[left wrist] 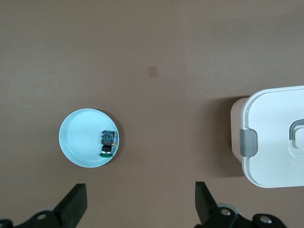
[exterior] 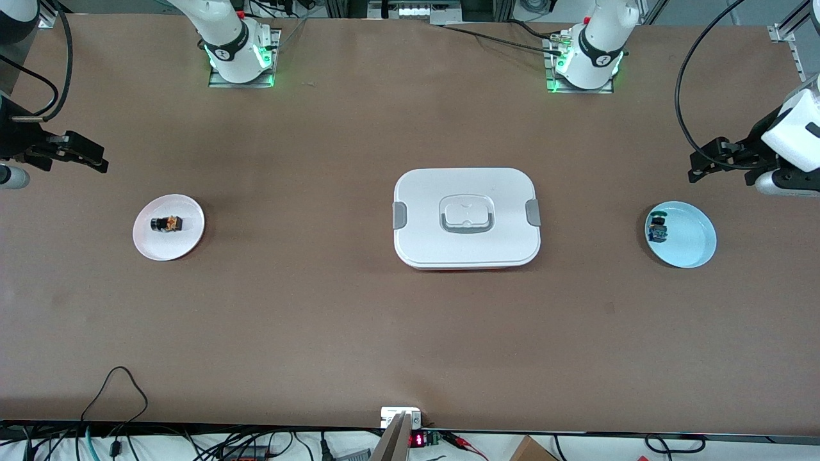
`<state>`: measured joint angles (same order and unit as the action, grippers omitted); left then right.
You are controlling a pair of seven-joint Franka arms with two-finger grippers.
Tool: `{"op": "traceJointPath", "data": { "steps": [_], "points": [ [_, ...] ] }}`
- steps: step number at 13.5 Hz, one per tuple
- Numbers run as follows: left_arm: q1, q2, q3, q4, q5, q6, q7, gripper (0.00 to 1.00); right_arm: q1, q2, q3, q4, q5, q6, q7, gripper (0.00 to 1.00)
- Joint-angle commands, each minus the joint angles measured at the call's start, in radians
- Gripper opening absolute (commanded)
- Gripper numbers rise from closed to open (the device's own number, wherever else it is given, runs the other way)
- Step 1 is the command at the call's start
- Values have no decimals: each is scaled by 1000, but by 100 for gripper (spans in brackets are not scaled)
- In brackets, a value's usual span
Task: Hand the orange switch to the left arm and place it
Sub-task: 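Reach the right gripper down toward the orange switch on the white plate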
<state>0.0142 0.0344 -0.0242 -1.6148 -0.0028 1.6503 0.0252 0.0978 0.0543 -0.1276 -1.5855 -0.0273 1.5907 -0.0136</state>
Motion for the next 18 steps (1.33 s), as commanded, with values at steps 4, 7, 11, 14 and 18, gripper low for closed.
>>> {"op": "traceJointPath", "data": {
  "steps": [4,7,11,14,18],
  "points": [
    [0,16,3,29,-2,-18,-13,100,-4,-1,2,13,9,-64,-11,100],
    [1,16,3,29,-3,-18,-11,100,-6,31,2,13,1,-57,-11,100],
    [1,16,4,29,-3,-17,-11,100,-10,75,2,13,9,-45,-11,100],
    [3,16,4,29,-3,-18,-11,100,-23,96,2,13,10,-44,-6,100],
    [1,16,4,29,-3,-18,-13,100,-16,116,2,13,6,-26,6,100]
  ]
}}
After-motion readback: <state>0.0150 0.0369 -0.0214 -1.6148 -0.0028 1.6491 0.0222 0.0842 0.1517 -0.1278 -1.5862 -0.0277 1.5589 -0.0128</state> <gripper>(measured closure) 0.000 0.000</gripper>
